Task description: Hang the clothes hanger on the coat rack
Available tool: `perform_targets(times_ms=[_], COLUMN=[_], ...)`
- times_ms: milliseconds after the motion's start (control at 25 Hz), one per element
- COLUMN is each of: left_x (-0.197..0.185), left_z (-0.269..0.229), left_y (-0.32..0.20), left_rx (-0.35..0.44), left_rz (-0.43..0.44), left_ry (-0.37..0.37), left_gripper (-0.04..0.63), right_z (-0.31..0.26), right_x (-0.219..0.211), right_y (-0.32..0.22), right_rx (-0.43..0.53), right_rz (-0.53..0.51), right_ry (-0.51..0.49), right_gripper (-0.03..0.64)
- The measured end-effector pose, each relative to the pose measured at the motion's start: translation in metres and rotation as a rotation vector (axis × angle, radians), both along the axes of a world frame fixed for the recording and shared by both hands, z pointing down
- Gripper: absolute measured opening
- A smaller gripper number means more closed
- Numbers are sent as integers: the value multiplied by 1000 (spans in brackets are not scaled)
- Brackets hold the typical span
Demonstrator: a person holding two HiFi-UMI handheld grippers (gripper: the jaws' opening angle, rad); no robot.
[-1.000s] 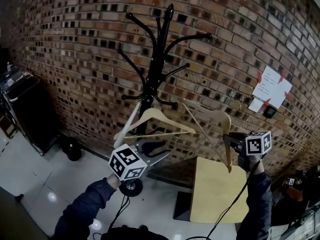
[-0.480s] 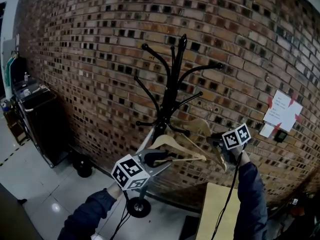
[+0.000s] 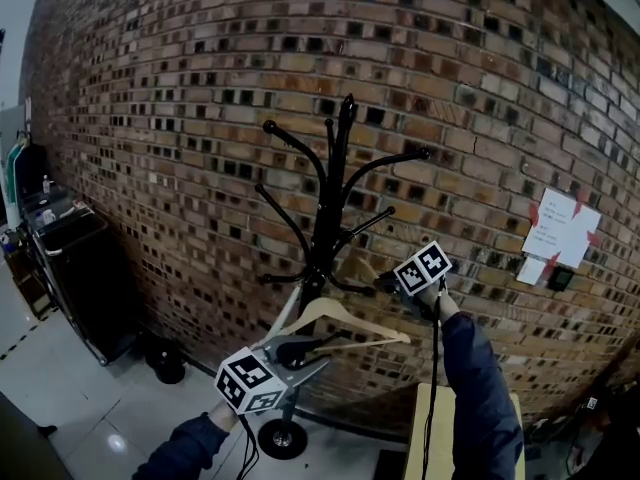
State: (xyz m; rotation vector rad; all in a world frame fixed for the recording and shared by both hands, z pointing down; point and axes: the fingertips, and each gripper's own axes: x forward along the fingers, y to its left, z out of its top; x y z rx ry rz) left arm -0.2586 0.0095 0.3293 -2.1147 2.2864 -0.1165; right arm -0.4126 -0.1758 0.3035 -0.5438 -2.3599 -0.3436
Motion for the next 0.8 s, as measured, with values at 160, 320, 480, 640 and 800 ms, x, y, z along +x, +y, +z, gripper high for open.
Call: perform_targets(times_ms=[160, 320, 480, 640, 800], left_x=[-4, -4, 2, 7, 10], left_z=[0, 4, 9, 9, 14], left_y=[3, -1, -6, -8, -6], left_rx=[-2, -3, -12, -14, -17], left_rz=[-14, -12, 0, 7, 2], left_ry=[3, 6, 19, 21, 27], left_gripper=[106, 106, 106, 106, 106], right_z=[3, 9, 22, 41, 49], right_x=[-9, -8, -8, -5, -2], right_y=[3, 2, 0, 5, 11], right_rx=[-14, 11, 89, 106, 105], right_rz=[0, 4, -1, -7, -11], right_ry=[-8, -31, -82, -81, -100], right_gripper=[57, 58, 66, 80, 89])
